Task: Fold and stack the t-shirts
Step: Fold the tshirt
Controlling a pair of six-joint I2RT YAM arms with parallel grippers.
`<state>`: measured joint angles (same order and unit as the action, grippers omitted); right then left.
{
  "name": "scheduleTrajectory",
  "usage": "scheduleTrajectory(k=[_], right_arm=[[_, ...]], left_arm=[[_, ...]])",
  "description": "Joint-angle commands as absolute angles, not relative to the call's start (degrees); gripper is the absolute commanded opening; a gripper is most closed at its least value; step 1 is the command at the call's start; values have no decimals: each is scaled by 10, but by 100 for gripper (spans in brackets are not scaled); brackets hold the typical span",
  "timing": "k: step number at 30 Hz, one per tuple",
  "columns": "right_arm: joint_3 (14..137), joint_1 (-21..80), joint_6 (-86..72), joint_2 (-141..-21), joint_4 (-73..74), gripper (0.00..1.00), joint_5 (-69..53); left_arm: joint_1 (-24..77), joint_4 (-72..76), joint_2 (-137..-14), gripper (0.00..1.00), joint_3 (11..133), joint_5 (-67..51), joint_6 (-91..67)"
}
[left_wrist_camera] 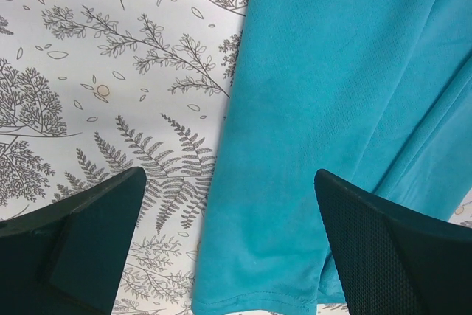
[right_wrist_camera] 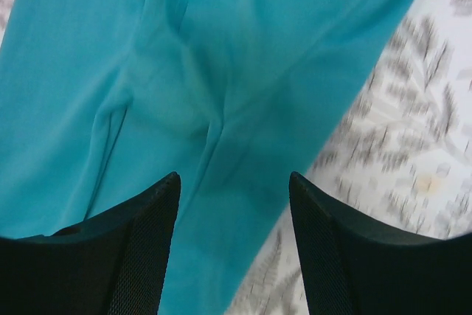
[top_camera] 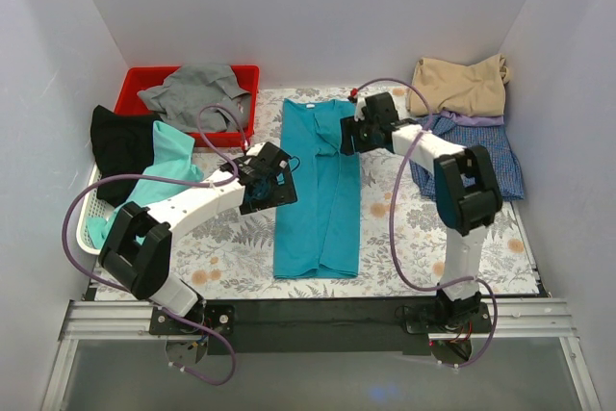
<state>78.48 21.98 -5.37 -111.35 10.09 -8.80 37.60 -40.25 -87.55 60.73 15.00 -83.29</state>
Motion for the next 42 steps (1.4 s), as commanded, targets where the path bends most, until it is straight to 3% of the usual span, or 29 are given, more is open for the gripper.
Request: scheduleTrajectory(k=[1,10,14,35,42], right_arm=[[903,221,-40,-1180,89,67,-69],[1126,222,-14,-1331,163,68,-55],[1165,229,-6,-1367,192,68,-67],[979,269,24,-1239,140,68,-64],[983,267,44,-1172,105,70,-39]], left_arm=[[365,-391,-848,98,614,157,-825],[350,-383,-848,98,614,153,-814],[345,-382,-856,98,615,153,-812],[342,-381,-870,98,613,135,-814],[342,-381,-855,98,613,142,-809]])
